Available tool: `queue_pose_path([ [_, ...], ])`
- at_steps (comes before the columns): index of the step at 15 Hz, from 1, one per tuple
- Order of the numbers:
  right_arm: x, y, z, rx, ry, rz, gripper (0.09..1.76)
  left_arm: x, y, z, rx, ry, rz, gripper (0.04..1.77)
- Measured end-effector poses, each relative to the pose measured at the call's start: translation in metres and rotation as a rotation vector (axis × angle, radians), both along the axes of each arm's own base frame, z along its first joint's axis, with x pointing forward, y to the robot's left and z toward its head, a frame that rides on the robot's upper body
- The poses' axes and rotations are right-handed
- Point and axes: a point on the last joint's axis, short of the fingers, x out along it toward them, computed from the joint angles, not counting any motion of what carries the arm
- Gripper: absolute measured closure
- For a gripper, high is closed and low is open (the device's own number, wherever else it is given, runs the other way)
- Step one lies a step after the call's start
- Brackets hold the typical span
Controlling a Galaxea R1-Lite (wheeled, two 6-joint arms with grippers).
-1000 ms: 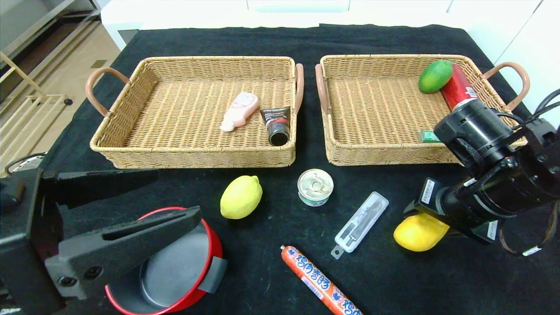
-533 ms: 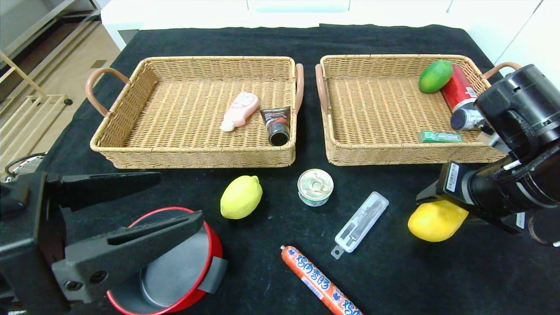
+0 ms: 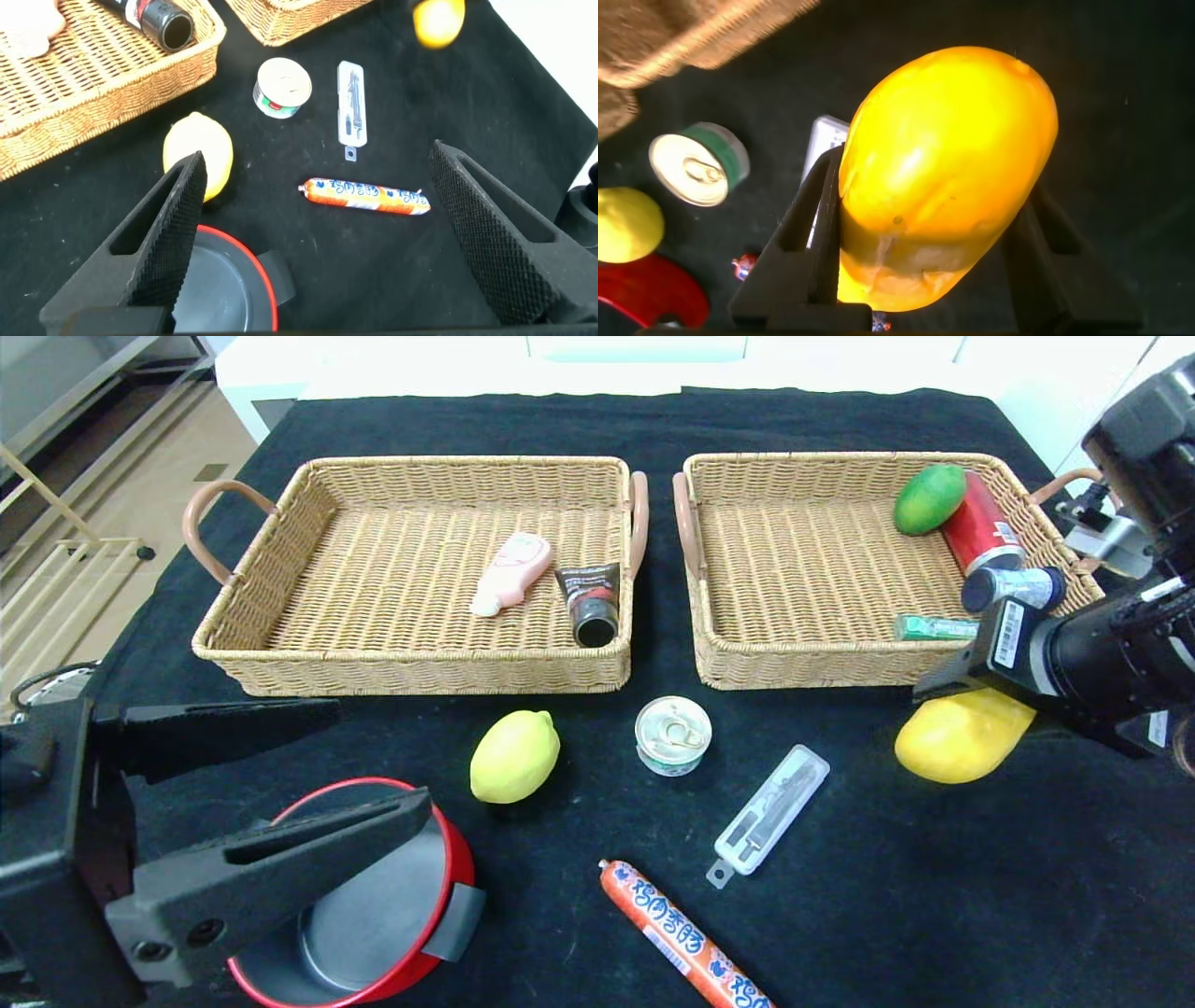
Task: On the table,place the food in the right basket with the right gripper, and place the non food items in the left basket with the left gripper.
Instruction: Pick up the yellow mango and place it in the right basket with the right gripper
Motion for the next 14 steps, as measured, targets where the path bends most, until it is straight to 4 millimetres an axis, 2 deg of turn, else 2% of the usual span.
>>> queue_pose_path([
  [3,0.002,0.002,0.015,0.004,-0.036,0.01,0.83,-0.001,0.001,0.0,-0.002,-0.003,0.0,0.09],
  [6,0.013,0.004,0.025,-0.024,-0.084,0.018,0.83,-0.001,0.001,0.001,-0.003,-0.006,-0.001,0.09],
  [9,0.028,0.008,0.034,-0.076,-0.15,0.052,0.83,-0.001,0.001,0.001,-0.003,-0.005,-0.001,0.09],
  [14,0.069,0.018,0.031,-0.21,-0.312,0.071,0.83,-0.001,0.001,0.0,0.0,-0.003,-0.004,0.09],
])
